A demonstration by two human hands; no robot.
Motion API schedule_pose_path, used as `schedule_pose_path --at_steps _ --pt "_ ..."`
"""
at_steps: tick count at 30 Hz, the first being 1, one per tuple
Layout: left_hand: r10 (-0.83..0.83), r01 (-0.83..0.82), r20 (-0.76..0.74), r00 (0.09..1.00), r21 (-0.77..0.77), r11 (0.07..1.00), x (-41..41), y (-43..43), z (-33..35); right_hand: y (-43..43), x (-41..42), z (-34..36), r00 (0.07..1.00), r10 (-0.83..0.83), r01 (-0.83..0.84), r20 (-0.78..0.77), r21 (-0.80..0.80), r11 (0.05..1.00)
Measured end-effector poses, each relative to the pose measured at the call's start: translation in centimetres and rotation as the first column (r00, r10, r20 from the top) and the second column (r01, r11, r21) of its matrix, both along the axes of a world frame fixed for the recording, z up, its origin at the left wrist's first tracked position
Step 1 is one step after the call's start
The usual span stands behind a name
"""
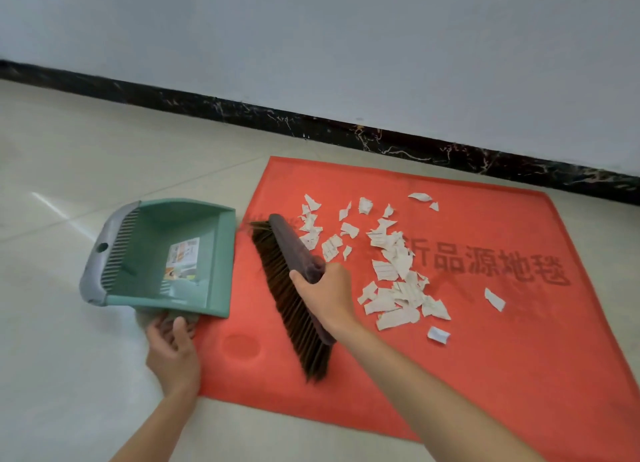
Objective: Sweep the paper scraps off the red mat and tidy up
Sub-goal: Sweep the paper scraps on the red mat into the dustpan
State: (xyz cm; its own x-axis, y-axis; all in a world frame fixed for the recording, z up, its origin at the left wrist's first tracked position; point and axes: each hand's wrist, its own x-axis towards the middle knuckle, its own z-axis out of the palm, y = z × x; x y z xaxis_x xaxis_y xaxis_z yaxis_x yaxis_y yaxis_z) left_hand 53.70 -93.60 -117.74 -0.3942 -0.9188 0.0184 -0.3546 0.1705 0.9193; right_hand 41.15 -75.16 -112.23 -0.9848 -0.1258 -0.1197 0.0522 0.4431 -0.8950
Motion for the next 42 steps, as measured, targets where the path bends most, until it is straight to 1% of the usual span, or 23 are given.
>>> schedule_pose_path --at_steps 3,6,8,9,11,13,15,17,19,21,24,26,28,30,32,34,36,38,42 --pt "-0.022 0.022 -0.002 1.000 -0.045 0.999 0.1 -0.2 -0.6 4.1 -1.5 -0.9 0.985 -0.170 0.169 0.021 0.051 0.984" --pt "-0.013 0.012 -0.008 1.000 -0.029 1.000 -0.3 -0.5 -1.6 8.0 -2.1 0.1 0.953 -0.304 0.303 0.004 0.034 0.952" --pt "-0.001 0.000 -0.013 1.000 -0.012 1.000 -0.5 -0.7 -2.1 9.0 -2.6 1.7 0.939 -0.343 0.343 0.017 -0.023 0.939" --pt "0.003 -0.003 -0.030 1.000 -0.004 1.000 -0.6 -0.7 -2.3 8.7 -2.9 2.5 0.939 -0.344 0.345 0.025 -0.078 0.935" --pt "-0.002 0.002 -0.058 0.998 0.014 1.000 -0.7 -0.8 -2.7 6.5 -3.0 4.1 0.959 -0.285 0.283 0.011 -0.148 0.948" --pt "-0.005 0.005 -0.073 0.997 0.004 1.000 -0.7 -0.6 -2.6 3.0 -2.0 5.2 0.987 -0.158 0.157 0.001 -0.119 0.980" --pt "-0.007 0.006 -0.076 0.997 -0.019 1.000 -0.6 -0.4 -2.4 -0.3 0.0 4.7 1.000 -0.009 0.009 -0.010 -0.043 0.999" --pt "-0.015 0.013 -0.071 0.997 -0.028 1.000 -0.7 -0.3 -2.4 -1.5 1.7 3.4 0.999 0.041 -0.040 -0.011 0.019 0.999" --pt "-0.024 0.022 -0.063 0.998 -0.033 0.999 -0.8 -0.6 -2.4 0.1 2.4 2.2 1.000 0.022 -0.021 -0.011 0.082 0.996" --pt "-0.020 0.019 -0.039 0.999 -0.023 1.000 -0.8 -0.7 -2.6 3.1 2.3 1.5 0.999 -0.045 0.046 -0.011 0.126 0.991" --pt "-0.013 0.012 -0.030 0.999 -0.018 1.000 -0.6 -0.8 -2.7 7.3 2.1 2.5 0.985 -0.170 0.172 -0.030 0.131 0.976" --pt "-0.015 0.014 -0.037 0.999 -0.021 1.000 -0.5 -1.1 -2.9 8.8 1.7 4.0 0.980 -0.190 0.196 -0.063 0.120 0.973" --pt "-0.014 0.013 -0.034 0.999 -0.030 0.999 -0.6 -1.0 -2.9 8.6 1.0 5.6 0.982 -0.168 0.173 -0.085 0.053 0.984" --pt "-0.016 0.015 -0.028 0.999 -0.017 1.000 -0.6 -1.1 -3.0 6.8 0.3 6.7 0.989 -0.119 0.119 -0.087 -0.005 0.993" --pt "-0.002 0.002 -0.008 1.000 -0.003 1.000 -0.6 -1.0 -3.0 4.3 0.6 7.0 0.996 -0.040 0.040 -0.079 -0.004 0.999" --pt "0.002 -0.002 0.010 1.000 0.010 1.000 -0.4 -0.8 -2.8 2.7 1.7 6.1 0.998 0.044 -0.041 -0.046 0.073 0.997" --pt "0.002 -0.002 0.001 1.000 0.018 1.000 -0.6 -0.7 -2.5 3.2 2.7 4.0 0.998 0.059 -0.060 0.009 0.198 0.978" --pt "0.000 0.000 -0.021 1.000 0.010 1.000 -0.7 -0.7 -2.3 5.4 2.9 2.8 1.000 -0.001 -0.001 0.010 0.266 0.964" --pt "-0.031 0.032 -0.026 0.999 0.043 0.999 -0.4 -0.9 -2.8 10.5 1.4 2.6 0.986 -0.157 0.165 -0.051 0.253 0.953"
